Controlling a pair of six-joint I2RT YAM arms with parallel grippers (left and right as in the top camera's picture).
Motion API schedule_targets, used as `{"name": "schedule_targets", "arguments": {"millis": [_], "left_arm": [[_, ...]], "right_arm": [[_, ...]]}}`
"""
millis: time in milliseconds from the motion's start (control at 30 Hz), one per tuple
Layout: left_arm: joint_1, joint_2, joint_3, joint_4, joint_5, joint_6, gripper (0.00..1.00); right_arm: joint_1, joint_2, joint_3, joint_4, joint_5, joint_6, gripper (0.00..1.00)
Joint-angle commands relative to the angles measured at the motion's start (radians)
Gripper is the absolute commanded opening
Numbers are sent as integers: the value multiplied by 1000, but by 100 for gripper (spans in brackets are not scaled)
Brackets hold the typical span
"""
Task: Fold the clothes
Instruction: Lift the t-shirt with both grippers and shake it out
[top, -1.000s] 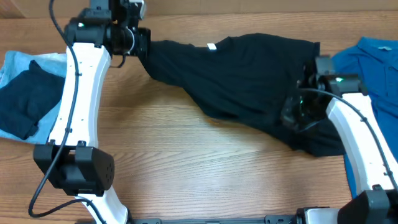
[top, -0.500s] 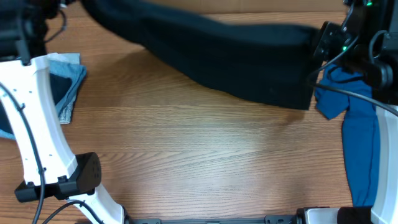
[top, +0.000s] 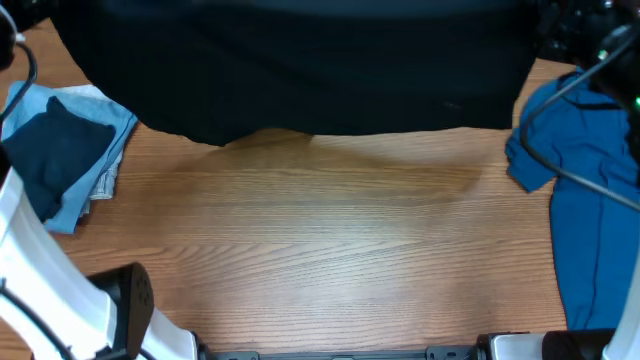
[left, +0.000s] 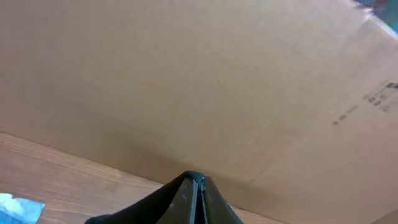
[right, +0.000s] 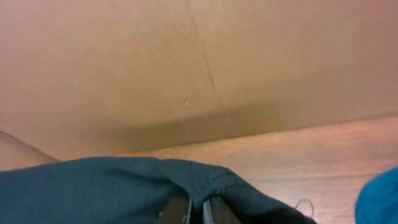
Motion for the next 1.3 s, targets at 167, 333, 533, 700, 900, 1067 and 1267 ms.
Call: {"name": "schedule_targets", "arguments": {"millis": [167,333,533,700,900,1067,1267], "left_arm": [[8,-178,24,-40,-146,72,4],[8,-218,24,-98,-166,83,4],[7,-212,8,-135,-54,82,4],[5,-39,-14,-120,7,83,4],[5,229,-14,374,179,51,4],[8,249,-14,594,151,107,4],[18,256,-29,273,108,385,4]], "right_arm": [[-3,-29,104,-39,17,5,4],[-3,-86,104,-85,17,67,4],[-3,-85,103,-94,-13,80,4],[-3,95,103,-14,-79,79,4],[-3,313,103,497,-201,15,4],[-3,330,103,726,-201,15,4],[-3,500,102,640,-324,22,4]]}}
